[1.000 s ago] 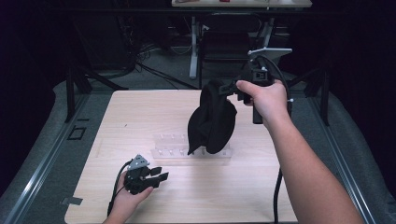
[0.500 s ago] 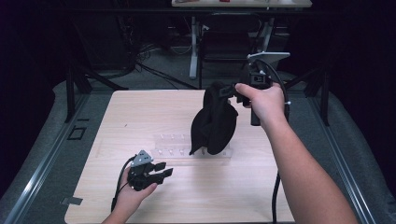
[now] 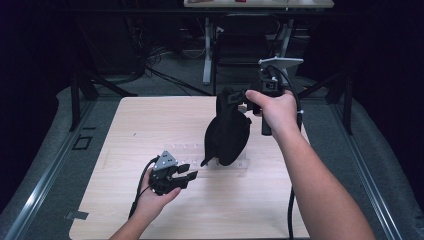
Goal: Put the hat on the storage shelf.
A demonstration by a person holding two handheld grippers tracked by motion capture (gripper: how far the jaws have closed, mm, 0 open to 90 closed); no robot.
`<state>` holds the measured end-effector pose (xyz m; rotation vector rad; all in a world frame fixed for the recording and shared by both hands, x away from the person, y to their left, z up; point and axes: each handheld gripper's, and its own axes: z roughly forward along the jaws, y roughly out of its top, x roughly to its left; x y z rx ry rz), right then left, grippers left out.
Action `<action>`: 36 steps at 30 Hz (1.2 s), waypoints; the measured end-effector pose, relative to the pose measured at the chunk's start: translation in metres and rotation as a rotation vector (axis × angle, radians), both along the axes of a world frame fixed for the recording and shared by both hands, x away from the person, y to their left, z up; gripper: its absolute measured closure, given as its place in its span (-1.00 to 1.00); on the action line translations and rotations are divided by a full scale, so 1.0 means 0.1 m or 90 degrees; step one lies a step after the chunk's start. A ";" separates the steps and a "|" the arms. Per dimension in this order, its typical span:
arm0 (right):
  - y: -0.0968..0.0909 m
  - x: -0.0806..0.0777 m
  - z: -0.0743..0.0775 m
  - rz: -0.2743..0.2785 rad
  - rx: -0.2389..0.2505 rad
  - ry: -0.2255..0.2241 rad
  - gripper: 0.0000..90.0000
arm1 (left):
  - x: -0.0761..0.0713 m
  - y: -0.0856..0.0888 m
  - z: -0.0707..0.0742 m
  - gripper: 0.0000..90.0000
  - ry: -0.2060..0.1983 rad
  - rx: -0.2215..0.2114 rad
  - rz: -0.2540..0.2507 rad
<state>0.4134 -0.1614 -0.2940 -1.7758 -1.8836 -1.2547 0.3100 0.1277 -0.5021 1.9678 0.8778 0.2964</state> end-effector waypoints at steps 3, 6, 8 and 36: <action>0.03 0.00 0.00 0.002 0.005 -0.003 0.96 | 0.03 -0.05 0.01 0.31 -0.008 0.005 0.000; 0.05 0.00 0.00 0.003 0.009 -0.003 0.96 | 0.05 -0.09 0.04 0.35 -0.011 0.001 0.004; 0.07 0.01 -0.01 0.005 0.010 -0.007 0.96 | 0.06 -0.11 0.06 0.36 -0.016 0.001 0.001; 0.51 0.01 -0.06 0.056 0.050 -0.017 0.95 | 0.08 -0.18 -0.04 0.85 -0.069 0.041 -0.017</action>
